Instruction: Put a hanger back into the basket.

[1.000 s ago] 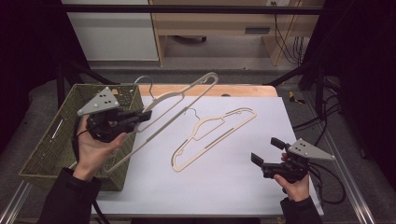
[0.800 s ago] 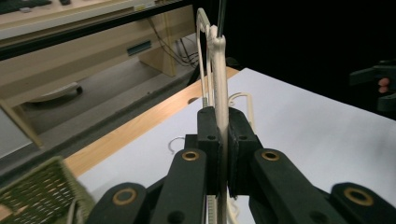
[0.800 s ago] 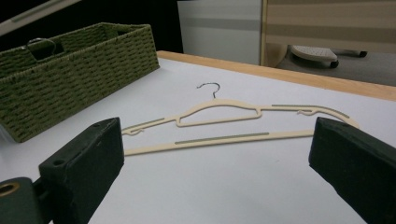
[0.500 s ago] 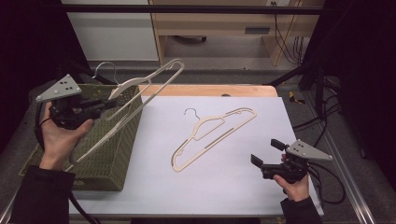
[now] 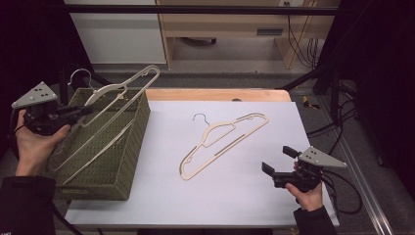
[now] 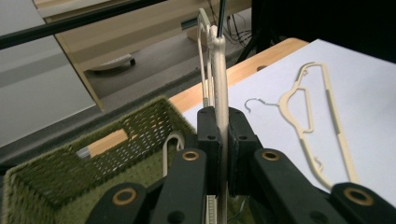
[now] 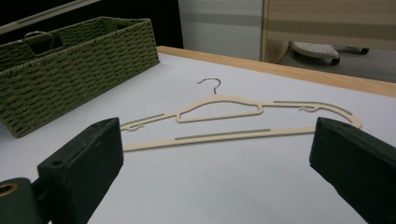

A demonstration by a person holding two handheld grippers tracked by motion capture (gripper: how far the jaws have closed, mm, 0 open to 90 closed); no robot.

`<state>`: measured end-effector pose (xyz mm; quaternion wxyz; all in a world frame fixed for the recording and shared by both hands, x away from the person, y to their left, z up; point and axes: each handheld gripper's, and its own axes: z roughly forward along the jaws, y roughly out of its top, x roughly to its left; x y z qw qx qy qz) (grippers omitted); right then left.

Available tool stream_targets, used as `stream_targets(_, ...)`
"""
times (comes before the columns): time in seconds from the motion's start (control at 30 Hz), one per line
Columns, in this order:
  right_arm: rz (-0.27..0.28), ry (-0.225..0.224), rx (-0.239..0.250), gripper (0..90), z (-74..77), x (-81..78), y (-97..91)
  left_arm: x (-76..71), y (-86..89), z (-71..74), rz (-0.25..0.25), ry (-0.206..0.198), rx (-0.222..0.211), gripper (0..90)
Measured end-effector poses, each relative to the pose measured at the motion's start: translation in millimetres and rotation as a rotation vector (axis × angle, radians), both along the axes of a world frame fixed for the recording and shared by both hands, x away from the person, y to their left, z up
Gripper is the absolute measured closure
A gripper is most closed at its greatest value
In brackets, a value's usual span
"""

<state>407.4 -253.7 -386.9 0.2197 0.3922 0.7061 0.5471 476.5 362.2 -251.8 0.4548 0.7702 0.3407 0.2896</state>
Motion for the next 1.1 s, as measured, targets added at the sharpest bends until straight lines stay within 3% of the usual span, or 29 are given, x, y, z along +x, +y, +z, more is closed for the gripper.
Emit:
stream_targets(0.37, -0.003, -0.001, -0.001, 3.4, -0.6, 0.6, 1.0, 7.0, 29.7, -25.9, 0.060, 0.047, 0.052, 85.9)
stream_targets(0.77, -0.003, 0.001, 0.002, 3.3, -0.4, 0.5, 0.9, 10.3, 50.3, -51.2, 0.072, 0.095, 0.107, 85.9)
stream_targets(0.93, 0.001, 0.001, -0.006, 3.2, -0.9, 0.8, 0.7, 11.7, 45.8, -59.7, 0.061, 0.107, 0.158, 85.9)
stream_targets(1.1, 0.002, 0.001, -0.005, 3.2, -0.9, 0.6, 0.8, 15.3, 39.6, -82.3, 0.068, 0.125, 0.181, 85.9)
